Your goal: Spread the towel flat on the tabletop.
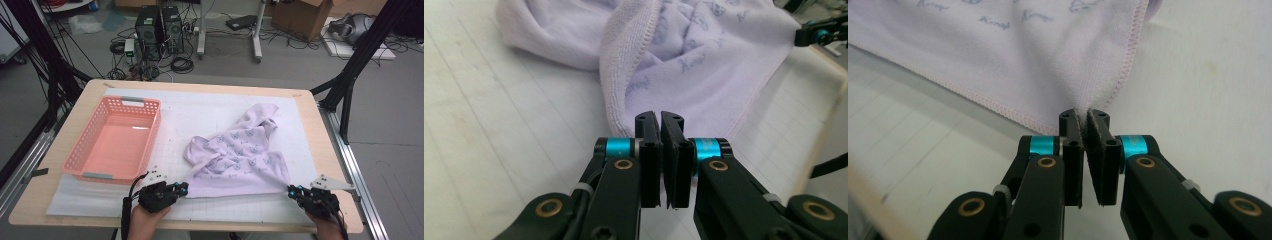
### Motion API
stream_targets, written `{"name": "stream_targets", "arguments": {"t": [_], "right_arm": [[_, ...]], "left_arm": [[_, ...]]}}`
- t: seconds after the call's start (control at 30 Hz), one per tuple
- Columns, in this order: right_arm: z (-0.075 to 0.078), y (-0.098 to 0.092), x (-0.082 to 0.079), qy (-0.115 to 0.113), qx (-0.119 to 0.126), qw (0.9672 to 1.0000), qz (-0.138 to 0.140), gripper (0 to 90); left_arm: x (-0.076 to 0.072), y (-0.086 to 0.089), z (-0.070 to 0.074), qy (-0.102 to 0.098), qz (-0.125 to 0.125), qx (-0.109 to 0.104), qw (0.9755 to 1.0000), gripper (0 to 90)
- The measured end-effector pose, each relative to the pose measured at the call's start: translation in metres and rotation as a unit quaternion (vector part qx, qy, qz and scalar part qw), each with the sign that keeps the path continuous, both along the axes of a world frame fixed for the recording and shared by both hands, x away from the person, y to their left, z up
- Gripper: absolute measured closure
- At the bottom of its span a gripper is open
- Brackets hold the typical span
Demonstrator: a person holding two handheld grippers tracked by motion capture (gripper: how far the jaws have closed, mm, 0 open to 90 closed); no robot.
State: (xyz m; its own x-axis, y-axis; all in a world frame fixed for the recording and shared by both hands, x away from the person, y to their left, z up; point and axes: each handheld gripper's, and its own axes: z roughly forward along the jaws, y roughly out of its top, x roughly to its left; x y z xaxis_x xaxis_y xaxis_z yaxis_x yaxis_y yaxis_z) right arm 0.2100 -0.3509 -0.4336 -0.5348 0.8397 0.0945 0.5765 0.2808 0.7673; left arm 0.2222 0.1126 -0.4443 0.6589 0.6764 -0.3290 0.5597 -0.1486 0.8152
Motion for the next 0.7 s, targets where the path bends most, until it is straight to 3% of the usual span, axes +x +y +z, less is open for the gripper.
{"name": "stream_targets", "arguments": {"t": [0.2,0.37,0.43,0.5,0.57,0.7], "right_arm": [[0.004,-0.005,-0.042,-0.003,-0.006,1.0000,-0.003,85.4],[0.000,-0.009,-0.071,0.019,-0.010,0.9997,-0.006,85.8],[-0.002,-0.008,-0.077,0.029,-0.017,0.9994,-0.010,85.7],[-0.003,-0.008,-0.079,0.023,-0.015,0.9996,-0.010,84.4],[-0.002,-0.008,-0.078,0.009,-0.004,0.9998,-0.018,74.7],[0.005,-0.009,-0.073,-0.026,0.028,0.9989,-0.028,64.5]], "left_arm": [[-0.027,0.000,0.001,-0.003,-0.014,-0.002,0.9999,86.2],[-0.053,0.003,-0.004,0.007,-0.027,-0.009,0.9996,85.8],[-0.057,0.003,-0.004,0.005,-0.022,0.001,0.9998,80.3],[-0.056,0.003,-0.002,-0.002,-0.008,0.001,1.0000,65.1],[-0.053,0.004,0.001,-0.019,0.012,-0.001,0.9997,52.7],[-0.040,0.000,0.006,-0.037,0.018,-0.008,0.9991,47.0]]}}
